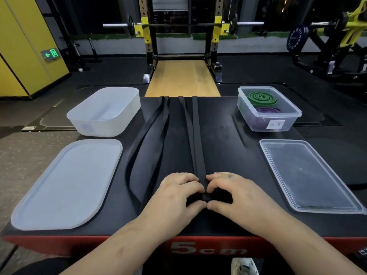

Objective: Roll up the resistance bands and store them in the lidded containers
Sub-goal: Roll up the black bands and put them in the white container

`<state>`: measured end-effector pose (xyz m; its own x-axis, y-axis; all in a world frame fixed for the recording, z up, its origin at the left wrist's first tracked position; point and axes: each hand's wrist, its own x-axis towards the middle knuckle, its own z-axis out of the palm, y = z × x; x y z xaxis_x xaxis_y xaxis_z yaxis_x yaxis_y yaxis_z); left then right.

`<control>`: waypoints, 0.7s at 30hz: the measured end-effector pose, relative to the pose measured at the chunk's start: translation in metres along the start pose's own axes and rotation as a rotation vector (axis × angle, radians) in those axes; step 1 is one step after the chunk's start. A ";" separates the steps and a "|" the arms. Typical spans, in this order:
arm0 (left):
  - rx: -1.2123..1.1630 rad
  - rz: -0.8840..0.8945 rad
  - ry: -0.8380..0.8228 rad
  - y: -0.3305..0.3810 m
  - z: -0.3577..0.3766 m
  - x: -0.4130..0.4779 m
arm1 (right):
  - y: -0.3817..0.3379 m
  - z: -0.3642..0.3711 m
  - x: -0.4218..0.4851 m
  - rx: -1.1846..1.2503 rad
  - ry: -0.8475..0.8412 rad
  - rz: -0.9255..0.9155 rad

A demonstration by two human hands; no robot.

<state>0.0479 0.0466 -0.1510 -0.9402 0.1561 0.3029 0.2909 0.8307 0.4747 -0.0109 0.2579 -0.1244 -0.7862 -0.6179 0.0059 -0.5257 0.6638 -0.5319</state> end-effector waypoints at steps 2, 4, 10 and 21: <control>-0.009 -0.006 0.004 0.001 -0.002 0.000 | 0.000 0.000 -0.001 0.047 -0.016 -0.007; -0.017 -0.019 -0.006 0.002 -0.004 -0.002 | 0.001 0.001 -0.001 0.111 -0.010 -0.021; -0.031 -0.011 -0.057 0.006 -0.011 -0.001 | 0.000 0.003 0.002 0.055 -0.022 -0.047; -0.100 -0.013 -0.096 0.009 -0.019 -0.002 | 0.002 0.004 0.000 0.054 0.041 -0.135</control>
<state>0.0554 0.0433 -0.1315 -0.9551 0.2004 0.2180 0.2906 0.7764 0.5593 -0.0105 0.2574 -0.1288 -0.7229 -0.6814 0.1146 -0.6102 0.5517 -0.5686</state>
